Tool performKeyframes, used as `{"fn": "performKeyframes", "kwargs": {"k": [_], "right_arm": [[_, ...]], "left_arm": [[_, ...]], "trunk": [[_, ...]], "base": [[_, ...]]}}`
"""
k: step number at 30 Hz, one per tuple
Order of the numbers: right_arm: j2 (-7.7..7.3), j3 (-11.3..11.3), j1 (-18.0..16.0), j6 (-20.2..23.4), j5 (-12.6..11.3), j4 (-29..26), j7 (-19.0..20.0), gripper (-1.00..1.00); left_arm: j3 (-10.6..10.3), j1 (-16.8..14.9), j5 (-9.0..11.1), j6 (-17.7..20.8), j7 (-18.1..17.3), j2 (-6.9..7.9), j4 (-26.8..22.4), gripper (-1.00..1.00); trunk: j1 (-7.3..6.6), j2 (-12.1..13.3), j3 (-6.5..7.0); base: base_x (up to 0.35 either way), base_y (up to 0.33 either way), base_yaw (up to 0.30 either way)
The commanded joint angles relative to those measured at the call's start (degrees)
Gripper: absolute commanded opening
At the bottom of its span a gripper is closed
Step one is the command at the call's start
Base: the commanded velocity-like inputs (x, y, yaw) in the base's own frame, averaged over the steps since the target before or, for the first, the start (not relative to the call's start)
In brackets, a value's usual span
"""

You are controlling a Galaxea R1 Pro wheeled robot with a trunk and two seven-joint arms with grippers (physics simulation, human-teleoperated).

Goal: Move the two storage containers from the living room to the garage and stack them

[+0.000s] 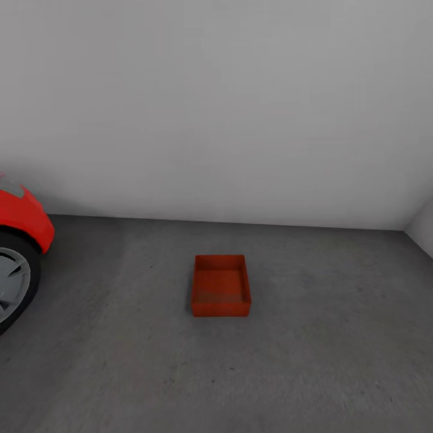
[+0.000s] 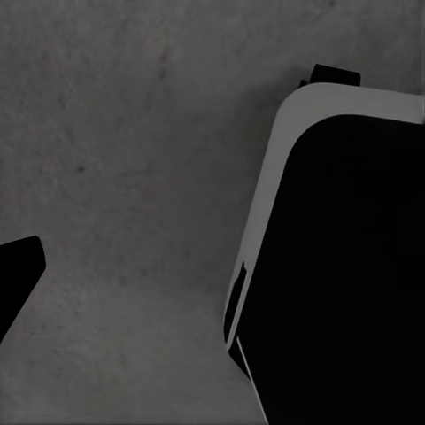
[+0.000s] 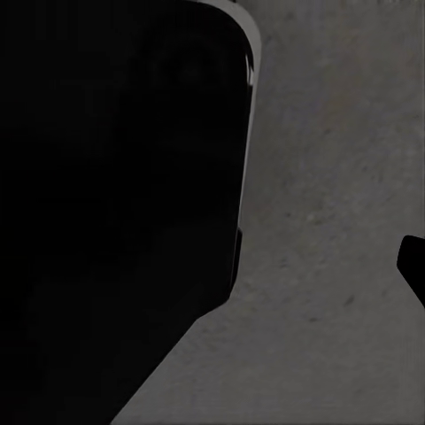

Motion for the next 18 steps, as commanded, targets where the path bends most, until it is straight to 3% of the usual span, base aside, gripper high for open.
{"fn": "performKeyframes", "kwargs": {"k": [1,18], "right_arm": [[0.02,0.5,-0.1,-0.3,-0.3,0.2,-0.2,1.00],[0.33,0.5,-0.1,-0.3,-0.4,0.2,-0.1,1.00]], "left_arm": [[0.2,0.0,0.3,-0.2,0.0,-0.01,0.0,1.00],[0.0,0.0,0.3,-0.2,0.0,0.00,0.0,1.00]], "trunk": [[0.00,0.0,0.05],[0.00,0.0,1.63]], "base": [[0.000,0.000,0.000],[0.000,0.000,0.000]]}}
